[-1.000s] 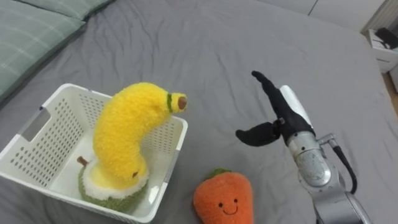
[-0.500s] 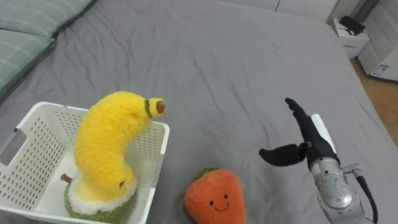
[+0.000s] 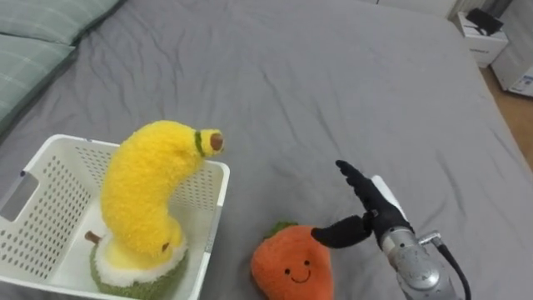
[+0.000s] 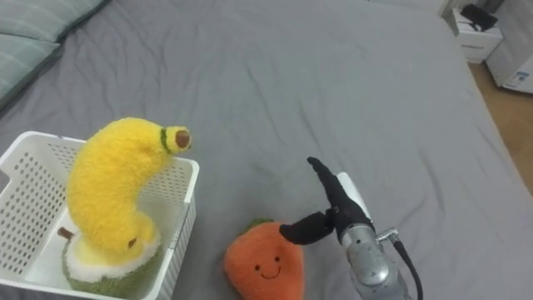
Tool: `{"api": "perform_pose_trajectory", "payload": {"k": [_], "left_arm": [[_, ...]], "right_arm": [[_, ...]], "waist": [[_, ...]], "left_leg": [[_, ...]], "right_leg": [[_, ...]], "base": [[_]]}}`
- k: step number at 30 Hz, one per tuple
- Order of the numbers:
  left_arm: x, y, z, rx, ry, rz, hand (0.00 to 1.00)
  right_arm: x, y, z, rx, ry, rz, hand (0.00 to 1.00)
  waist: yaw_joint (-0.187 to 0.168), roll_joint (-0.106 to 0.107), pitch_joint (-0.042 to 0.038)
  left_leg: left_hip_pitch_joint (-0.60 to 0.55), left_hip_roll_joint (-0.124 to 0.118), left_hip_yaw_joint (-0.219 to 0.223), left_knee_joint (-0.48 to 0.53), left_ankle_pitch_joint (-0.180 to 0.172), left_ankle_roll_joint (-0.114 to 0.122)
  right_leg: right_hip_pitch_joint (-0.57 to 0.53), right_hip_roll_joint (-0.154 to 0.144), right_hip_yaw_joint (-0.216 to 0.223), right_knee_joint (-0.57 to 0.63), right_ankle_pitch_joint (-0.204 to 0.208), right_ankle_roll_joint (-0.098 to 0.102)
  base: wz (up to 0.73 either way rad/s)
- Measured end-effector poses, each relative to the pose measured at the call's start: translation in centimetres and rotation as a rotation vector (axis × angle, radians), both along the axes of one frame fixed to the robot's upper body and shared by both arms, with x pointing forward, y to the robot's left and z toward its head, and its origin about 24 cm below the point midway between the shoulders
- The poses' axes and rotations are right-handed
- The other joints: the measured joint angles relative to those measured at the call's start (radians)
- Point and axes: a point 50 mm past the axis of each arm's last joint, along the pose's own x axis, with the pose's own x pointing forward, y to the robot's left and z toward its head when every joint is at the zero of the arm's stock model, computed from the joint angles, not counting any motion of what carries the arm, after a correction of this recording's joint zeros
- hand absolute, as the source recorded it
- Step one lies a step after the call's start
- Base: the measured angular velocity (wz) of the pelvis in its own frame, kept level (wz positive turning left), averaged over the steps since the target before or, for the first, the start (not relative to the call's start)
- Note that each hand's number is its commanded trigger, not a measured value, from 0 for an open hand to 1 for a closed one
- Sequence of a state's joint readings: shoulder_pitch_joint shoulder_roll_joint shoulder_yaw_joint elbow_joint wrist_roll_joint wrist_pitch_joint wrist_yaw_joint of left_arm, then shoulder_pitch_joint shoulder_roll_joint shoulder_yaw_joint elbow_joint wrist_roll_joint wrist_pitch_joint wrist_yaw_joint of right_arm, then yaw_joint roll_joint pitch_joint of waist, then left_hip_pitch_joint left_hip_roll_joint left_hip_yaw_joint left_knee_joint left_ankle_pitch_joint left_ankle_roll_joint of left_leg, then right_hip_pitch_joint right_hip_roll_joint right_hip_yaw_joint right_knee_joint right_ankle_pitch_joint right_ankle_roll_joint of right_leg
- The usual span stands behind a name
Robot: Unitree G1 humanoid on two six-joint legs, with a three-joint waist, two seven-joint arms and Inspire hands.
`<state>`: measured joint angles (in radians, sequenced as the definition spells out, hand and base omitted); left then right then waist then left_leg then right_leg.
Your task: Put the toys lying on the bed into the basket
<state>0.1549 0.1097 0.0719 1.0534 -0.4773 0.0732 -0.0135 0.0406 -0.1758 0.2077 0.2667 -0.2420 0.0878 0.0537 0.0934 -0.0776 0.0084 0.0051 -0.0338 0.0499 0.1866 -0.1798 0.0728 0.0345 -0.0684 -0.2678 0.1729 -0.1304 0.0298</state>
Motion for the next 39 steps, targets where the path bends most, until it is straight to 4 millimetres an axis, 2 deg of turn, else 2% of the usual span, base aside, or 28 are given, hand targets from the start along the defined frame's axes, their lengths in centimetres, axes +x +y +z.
{"api": "perform_pose_trajectory", "payload": {"k": [6,9,13,19,27,28,29,31,39], "left_arm": [[0.7,-0.3,0.1,0.001,-0.018,-0.029,0.00],[1.0,-0.5,0.2,0.002,-0.026,-0.049,0.00],[1.1,-0.6,0.2,-0.001,-0.030,-0.050,0.00],[1.2,-0.8,0.2,-0.004,-0.031,-0.054,0.00],[1.5,-0.7,0.2,0.001,-0.038,-0.072,0.00],[1.5,-0.7,0.3,0.001,-0.039,-0.072,0.00],[1.5,-0.8,0.3,0.000,-0.041,-0.073,0.00],[1.6,-0.8,0.3,0.001,-0.045,-0.074,0.00],[1.8,-0.9,0.3,-0.004,-0.053,-0.076,0.00]], "right_arm": [[-0.9,2.5,-1.2,-0.005,0.081,0.136,0.00],[-1.5,3.0,-2.1,-0.008,0.138,0.163,0.00],[-2.0,2.9,-3.0,-0.020,0.195,0.176,0.00],[-2.2,2.9,-3.4,-0.126,0.205,0.227,0.00],[-2.4,2.6,-5.8,-0.282,0.286,0.262,0.01],[-2.5,2.7,-5.9,-0.283,0.289,0.262,0.15],[-2.6,2.6,-6.1,-0.293,0.295,0.266,0.63],[-2.7,2.6,-6.2,-0.309,0.296,0.271,1.00],[-2.5,2.2,-6.7,-0.357,0.290,0.244,1.00]], "waist": [[0.027,0.002,-0.0002],[0.049,0.002,-0.0001],[0.055,0.002,0.0011],[0.062,0.003,0.0023],[0.097,-0.022,0.0013],[0.097,-0.022,0.0014],[0.098,-0.027,-0.0007],[0.105,-0.031,0.0004],[0.104,-0.026,0.0042]], "left_leg": [[-0.008,0.000,-0.013,0.002,0.000,0.000],[-0.013,-0.002,-0.022,0.005,0.000,0.000],[-0.013,-0.004,-0.027,0.006,0.000,0.000],[-0.019,-0.004,-0.030,0.008,0.000,0.000],[-0.012,-0.006,-0.046,0.006,0.000,0.000],[-0.013,-0.007,-0.051,0.007,0.000,0.000],[-0.013,-0.008,-0.056,0.008,0.000,0.000],[-0.013,-0.010,-0.058,0.010,0.000,0.000],[-0.014,-0.014,-0.074,0.020,-0.003,0.002]], "right_leg": [[0.001,0.000,-0.013,-0.002,0.000,0.000],[0.003,-0.002,-0.026,-0.002,0.000,0.000],[0.006,-0.003,-0.035,-0.002,0.000,0.000],[0.004,-0.003,-0.042,-0.002,0.000,0.000],[0.014,-0.004,-0.052,-0.005,-0.001,0.001],[0.016,-0.005,-0.057,-0.005,-0.001,0.001],[0.018,-0.005,-0.061,-0.005,-0.001,0.002],[0.020,-0.006,-0.061,-0.005,-0.002,0.002],[0.033,-0.008,-0.066,-0.007,-0.002,0.003]], "base": [[0.06],[0.10],[0.05],[0.01],[0.04],[0.16],[0.11],[0.06],[0.06]]}}
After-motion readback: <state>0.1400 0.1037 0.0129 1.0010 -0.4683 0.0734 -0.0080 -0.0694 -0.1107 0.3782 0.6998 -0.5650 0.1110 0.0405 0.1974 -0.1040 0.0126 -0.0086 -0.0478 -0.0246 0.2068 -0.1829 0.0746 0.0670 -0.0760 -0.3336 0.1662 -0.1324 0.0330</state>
